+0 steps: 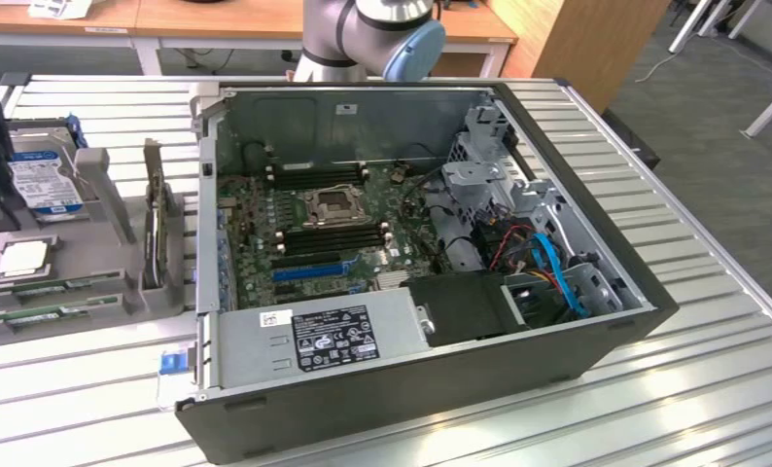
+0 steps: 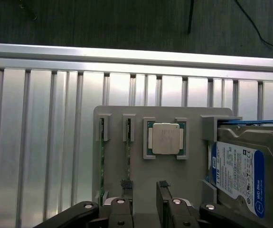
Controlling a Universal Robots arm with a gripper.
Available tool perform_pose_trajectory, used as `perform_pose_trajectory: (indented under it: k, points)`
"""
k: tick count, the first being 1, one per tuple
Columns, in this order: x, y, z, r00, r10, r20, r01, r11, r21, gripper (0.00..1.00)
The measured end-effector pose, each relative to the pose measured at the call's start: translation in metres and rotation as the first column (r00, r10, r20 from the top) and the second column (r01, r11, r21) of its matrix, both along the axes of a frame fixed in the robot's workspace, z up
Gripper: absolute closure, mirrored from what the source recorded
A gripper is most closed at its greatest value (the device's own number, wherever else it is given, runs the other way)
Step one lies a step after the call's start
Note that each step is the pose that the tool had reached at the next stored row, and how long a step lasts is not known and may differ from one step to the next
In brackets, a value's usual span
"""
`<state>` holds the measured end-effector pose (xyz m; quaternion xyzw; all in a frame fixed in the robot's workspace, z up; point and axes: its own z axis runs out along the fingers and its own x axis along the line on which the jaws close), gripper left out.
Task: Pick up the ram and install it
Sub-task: 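Pick up the ram and move it above insertion slot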
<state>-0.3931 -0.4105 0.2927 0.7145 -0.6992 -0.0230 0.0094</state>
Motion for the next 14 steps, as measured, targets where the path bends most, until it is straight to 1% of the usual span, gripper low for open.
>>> perform_pose_trajectory:
  k: [14]
  points:
    - [0.000, 0.0000, -0.0111, 1.0000, 0.000, 0.0000, 0.000, 1.0000, 0.0000, 0.67]
